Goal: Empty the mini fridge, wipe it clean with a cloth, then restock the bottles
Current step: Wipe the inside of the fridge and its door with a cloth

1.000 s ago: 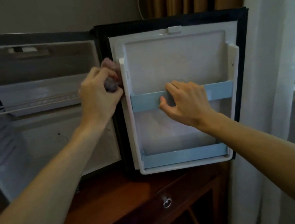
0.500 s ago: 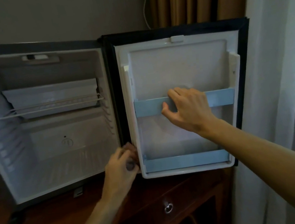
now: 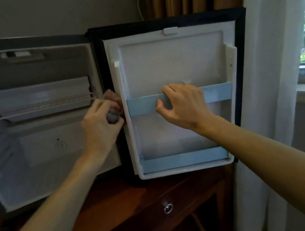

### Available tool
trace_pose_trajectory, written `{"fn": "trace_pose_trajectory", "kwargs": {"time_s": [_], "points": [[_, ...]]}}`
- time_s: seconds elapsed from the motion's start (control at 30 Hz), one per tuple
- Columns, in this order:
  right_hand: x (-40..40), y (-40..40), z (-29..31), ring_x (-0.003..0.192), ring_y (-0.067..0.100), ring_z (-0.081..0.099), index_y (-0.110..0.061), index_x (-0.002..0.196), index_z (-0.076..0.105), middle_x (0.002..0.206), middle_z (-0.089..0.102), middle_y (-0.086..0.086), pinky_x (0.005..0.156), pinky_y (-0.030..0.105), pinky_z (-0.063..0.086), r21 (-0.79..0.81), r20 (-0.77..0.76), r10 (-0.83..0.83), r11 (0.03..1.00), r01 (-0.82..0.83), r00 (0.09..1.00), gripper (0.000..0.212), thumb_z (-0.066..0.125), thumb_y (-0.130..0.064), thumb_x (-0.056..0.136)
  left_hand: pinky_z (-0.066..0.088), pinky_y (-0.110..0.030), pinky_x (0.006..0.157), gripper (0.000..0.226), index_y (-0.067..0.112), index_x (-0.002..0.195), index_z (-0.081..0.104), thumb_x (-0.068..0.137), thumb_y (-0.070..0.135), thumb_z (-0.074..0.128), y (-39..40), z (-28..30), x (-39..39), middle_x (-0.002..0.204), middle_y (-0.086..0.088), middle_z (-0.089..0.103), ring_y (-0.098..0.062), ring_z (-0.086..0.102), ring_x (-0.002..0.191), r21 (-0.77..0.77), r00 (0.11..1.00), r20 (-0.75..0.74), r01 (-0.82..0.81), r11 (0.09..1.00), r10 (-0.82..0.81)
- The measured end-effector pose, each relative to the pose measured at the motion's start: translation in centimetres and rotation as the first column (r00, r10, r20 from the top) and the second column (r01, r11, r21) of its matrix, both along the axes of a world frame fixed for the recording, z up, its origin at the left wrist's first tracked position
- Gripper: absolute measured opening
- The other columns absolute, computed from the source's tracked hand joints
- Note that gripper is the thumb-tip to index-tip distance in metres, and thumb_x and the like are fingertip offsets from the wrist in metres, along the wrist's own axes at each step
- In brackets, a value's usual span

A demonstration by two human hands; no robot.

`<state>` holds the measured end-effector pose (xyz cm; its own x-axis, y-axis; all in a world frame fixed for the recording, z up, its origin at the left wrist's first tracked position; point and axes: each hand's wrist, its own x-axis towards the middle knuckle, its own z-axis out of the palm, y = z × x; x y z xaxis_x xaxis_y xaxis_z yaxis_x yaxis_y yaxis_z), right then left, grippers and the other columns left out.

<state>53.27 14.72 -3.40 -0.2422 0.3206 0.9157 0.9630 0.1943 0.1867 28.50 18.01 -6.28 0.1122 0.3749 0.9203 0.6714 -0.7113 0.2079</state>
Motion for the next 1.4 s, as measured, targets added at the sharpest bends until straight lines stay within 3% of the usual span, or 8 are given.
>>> {"fn": "trace_pose_trajectory", "kwargs": {"time_s": [0.3,0.53,0.7,0.8,0.9,1.13,1.27,1.4], "points": [[-0.1,-0.3,0.1,0.051,0.017,0.036,-0.017,0.069,0.04,0.062,0.039,-0.004,0.055,0.029,0.024,-0.029,0.0,0.019,0.999,-0.019,1.0,0.034,0.05,-0.042,0.09,0.058,-0.036,0.088,0.045,0.023,0.117,0.069,0.076,0.016,0.086,-1.5,-17.0,-0.7,0.123,0.009,0.057,-0.011,0.058,0.107,-0.414,0.968,-0.25,-0.079,0.907,-0.03],[0.0,-0.2,0.1,0.051,0.017,0.035,-0.016,0.069,0.041,0.062,0.04,-0.003,0.055,0.029,0.023,-0.022,0.008,-0.001,1.0,0.001,1.0,0.035,0.051,-0.042,0.09,0.045,-0.009,0.073,0.025,0.019,0.099,0.069,0.077,0.012,0.08,-1.0,-0.9,0.0,0.102,0.011,0.053,0.0,0.052,0.078,-0.099,1.0,-0.024,0.01,0.995,-0.013],[-0.1,-0.2,0.1,0.051,0.017,0.037,-0.017,0.07,0.041,0.062,0.042,-0.002,0.055,0.028,0.023,-0.026,0.014,0.0,1.0,0.0,1.0,0.035,0.051,-0.043,0.091,0.046,-0.017,0.076,0.023,0.014,0.101,0.07,0.08,0.018,0.078,0.4,10.3,-0.5,0.103,-0.002,0.06,-0.01,0.056,0.086,0.082,0.996,-0.077,-0.049,0.995,0.055],[0.0,-0.2,0.1,0.051,0.017,0.037,-0.017,0.069,0.041,0.061,0.042,-0.003,0.055,0.028,0.023,-0.026,0.01,0.008,1.0,-0.007,1.0,0.035,0.051,-0.043,0.091,0.039,-0.008,0.076,0.023,0.014,0.1,0.069,0.08,0.019,0.077,0.5,8.7,-0.5,0.102,0.003,0.058,-0.007,0.054,0.087,0.092,0.995,-0.079,-0.053,0.994,0.061],[-0.1,-0.2,0.1,0.051,0.017,0.035,-0.017,0.069,0.039,0.061,0.039,-0.003,0.055,0.028,0.021,-0.012,0.005,0.004,1.0,-0.003,1.0,0.035,0.052,-0.042,0.09,0.047,-0.019,0.075,0.022,0.016,0.096,0.068,0.077,0.014,0.078,0.3,3.4,-0.3,0.102,0.003,0.059,-0.009,0.057,0.084,0.039,0.999,-0.044,-0.025,0.999,0.026],[-0.2,-0.4,0.0,0.052,0.018,0.034,-0.017,0.069,0.039,0.062,0.038,-0.003,0.055,0.029,0.021,-0.007,0.006,-0.004,1.0,0.004,1.0,0.035,0.051,-0.042,0.089,0.056,-0.019,0.074,0.031,0.023,0.094,0.068,0.074,0.01,0.087,-1.5,-10.3,-0.4,0.109,0.011,0.057,-0.004,0.059,0.085,-0.277,0.991,-0.128,-0.004,0.961,-0.032],[-0.2,-0.4,0.1,0.052,0.017,0.033,-0.018,0.069,0.038,0.063,0.036,-0.005,0.056,0.028,0.02,-0.006,0.011,-0.002,1.0,0.002,1.0,0.034,0.051,-0.042,0.089,0.06,-0.031,0.076,0.031,0.021,0.096,0.069,0.073,0.01,0.087,-1.2,-9.7,-0.6,0.108,0.009,0.058,-0.007,0.059,0.09,-0.272,0.984,-0.179,-0.023,0.962,-0.027],[-0.2,-0.4,0.1,0.052,0.015,0.03,-0.02,0.07,0.035,0.064,0.033,-0.007,0.056,0.027,0.019,0.019,0.007,0.015,1.0,-0.015,1.0,0.034,0.054,-0.041,0.088,0.048,-0.012,0.074,0.028,0.022,0.097,0.068,0.076,0.011,0.083,-0.9,-2.4,-0.3,0.107,0.014,0.053,-0.003,0.056,0.084,-0.143,0.997,-0.081,0.002,0.99,-0.013]]}}
